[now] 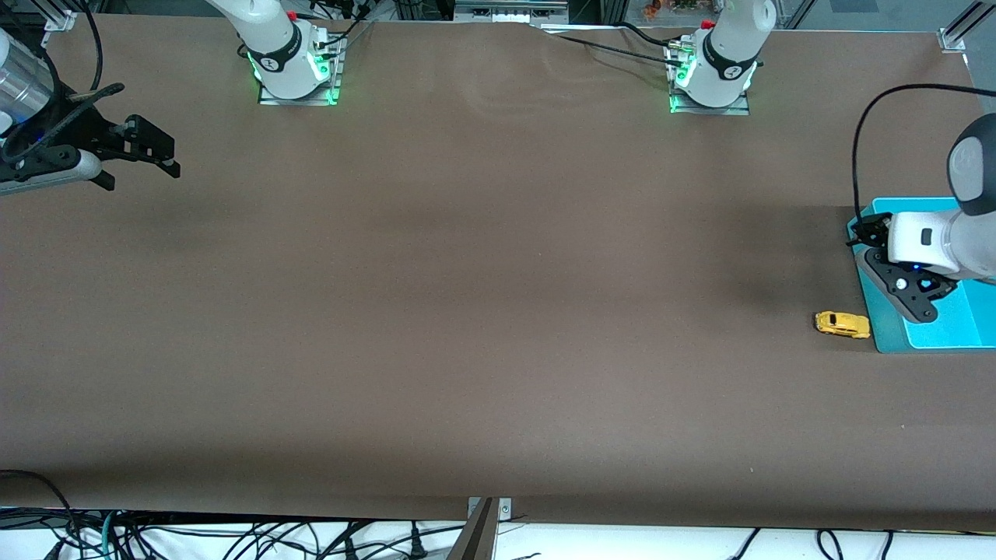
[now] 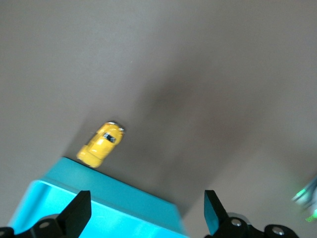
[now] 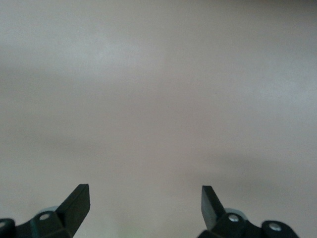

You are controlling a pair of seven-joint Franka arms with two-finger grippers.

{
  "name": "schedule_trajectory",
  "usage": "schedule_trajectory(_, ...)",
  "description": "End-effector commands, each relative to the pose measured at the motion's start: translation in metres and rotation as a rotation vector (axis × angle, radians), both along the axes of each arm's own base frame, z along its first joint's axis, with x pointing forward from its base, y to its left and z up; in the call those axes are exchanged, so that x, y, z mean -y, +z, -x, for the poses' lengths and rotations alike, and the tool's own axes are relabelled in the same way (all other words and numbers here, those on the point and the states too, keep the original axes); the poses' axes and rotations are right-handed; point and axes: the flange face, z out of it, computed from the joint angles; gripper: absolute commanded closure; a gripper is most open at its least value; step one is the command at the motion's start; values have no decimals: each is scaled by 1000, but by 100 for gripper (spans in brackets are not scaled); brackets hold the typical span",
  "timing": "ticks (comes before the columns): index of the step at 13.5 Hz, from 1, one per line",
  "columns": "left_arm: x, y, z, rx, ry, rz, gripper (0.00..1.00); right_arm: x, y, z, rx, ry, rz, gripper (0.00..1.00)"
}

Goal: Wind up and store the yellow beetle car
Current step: 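Lower the left gripper onto the yellow car and grasp it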

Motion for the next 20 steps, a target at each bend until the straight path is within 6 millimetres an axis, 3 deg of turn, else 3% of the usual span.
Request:
schedule_trajectory(1,-17,-33,-7,-25,-197,14,0,0,15,8,-1,-23,30,0)
schedule_trajectory(7,-61,-123,-17,-59,-431,86,0,-1,12,8,0,-14,32,0)
schedule_trajectory(9,-71,-147,-25,-24,-574,106,0,-1,12,9,-6,-13,30,0)
schedule_trajectory(12,-89,-185,-26,0,-631,118,0,0,12,9,-6,-13,30,0)
schedule_trajectory(17,-91,-213,-21,-35,-637,143,0,-1,9,8,-12,-11,31,0)
schedule_trajectory(20,-101,-217,-19,-24,-626,140,0,0,7,8,-15,-12,33,0)
